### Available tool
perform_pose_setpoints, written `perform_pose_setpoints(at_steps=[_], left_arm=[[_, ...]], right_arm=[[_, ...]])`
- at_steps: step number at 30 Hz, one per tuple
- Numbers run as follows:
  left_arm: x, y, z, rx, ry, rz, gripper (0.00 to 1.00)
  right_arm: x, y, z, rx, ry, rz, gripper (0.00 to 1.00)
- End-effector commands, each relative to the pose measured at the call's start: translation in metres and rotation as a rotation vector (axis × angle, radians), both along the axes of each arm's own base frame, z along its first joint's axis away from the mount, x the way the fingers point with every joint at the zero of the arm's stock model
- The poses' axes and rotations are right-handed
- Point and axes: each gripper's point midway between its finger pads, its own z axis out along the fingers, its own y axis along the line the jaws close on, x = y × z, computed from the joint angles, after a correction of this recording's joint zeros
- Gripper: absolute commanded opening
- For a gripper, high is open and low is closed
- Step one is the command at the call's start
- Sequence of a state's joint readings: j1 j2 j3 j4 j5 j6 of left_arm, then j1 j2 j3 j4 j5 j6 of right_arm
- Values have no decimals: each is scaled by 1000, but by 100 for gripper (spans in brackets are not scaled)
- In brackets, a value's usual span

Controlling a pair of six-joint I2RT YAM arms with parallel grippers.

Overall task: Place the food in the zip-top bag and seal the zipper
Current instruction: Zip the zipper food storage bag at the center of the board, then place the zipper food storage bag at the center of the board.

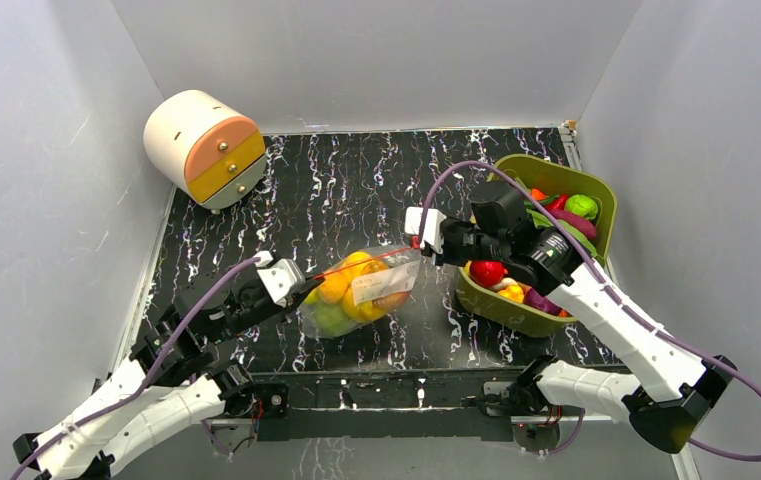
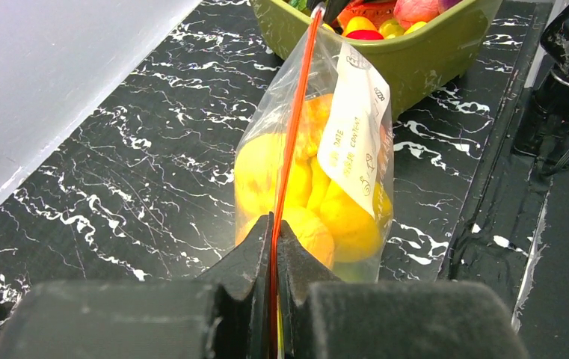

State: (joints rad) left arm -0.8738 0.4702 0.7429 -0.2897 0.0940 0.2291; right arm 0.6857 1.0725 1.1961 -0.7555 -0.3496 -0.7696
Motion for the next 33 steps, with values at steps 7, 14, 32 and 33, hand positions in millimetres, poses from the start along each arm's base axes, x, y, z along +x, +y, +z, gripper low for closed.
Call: perform_pose_setpoints(at_steps=[7, 14, 32, 33], left_arm=[[12, 9, 18, -16, -75, 71, 0], [70, -13, 6, 31, -133, 225, 0], [100, -3, 47, -73, -104, 295, 0], [93, 0, 45, -83, -79, 290, 0]], right_arm=[[21, -38, 5, -66, -71, -156, 0], [88, -11, 66, 115, -329, -265, 0], [46, 6, 84, 213, -291, -44, 0], [32, 6, 81, 220, -267, -3, 0]])
